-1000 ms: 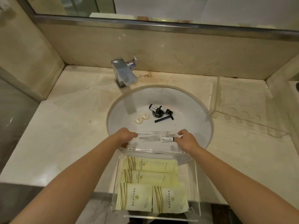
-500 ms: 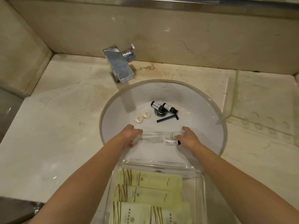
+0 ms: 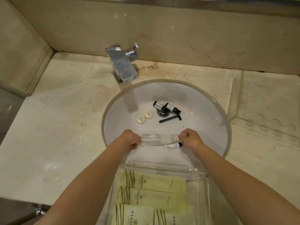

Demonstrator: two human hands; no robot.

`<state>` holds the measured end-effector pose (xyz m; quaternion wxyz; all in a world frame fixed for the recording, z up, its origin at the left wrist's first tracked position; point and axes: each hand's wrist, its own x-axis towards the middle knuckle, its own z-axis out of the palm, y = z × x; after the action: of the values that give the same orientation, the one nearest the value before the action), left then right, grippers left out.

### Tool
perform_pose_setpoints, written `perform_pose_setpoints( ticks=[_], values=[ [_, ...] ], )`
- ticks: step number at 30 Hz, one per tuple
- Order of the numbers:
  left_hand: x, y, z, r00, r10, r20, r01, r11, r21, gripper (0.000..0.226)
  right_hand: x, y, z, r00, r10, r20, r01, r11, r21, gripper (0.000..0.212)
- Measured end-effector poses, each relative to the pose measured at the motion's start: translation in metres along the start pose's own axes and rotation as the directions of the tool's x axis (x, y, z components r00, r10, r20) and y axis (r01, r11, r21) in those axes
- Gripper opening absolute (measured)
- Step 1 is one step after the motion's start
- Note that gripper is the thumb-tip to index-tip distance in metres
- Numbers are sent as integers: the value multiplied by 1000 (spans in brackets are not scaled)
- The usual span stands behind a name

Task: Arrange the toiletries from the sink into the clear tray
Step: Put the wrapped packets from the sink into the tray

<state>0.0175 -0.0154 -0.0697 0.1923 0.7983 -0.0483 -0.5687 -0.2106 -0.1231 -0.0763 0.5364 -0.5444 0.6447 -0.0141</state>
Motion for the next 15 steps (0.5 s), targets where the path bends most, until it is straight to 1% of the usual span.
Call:
perform_pose_setpoints(
  ticks=[3,5,7,9,11,12,15],
  values=[
    [-7,-1,-1,999,33,0,-33,999,14,24,-10,-8,-4,994,-112,-12,113,993,19,16],
    [-15,0,-4,998,63,13,-62,997,-39,19,-17,-14,-9,987,-159,-32,161,985,54,17],
    [-22,1,-9,996,80,35,-76,991,-106,30,-26,-19,-16,981,-190,-37,192,977,95,16],
    [-34,5,-16,994,92,52,-86,991,-105,35,-37,-25,-22,976,-217,-31,219,965,141,16],
    [-49,8,-21,992,124,39,-119,988,-102,33,-50,-30,-26,970,-241,-38,244,952,183,16],
    [-56,9,-24,989,145,42,-138,982,-127,31,-57,-32,-28,967,-249,-47,253,946,204,16],
    [-79,8,-31,969,211,127,-176,953,-246,27,-78,-36,-32,964,-254,-80,265,935,233,14]
  ],
)
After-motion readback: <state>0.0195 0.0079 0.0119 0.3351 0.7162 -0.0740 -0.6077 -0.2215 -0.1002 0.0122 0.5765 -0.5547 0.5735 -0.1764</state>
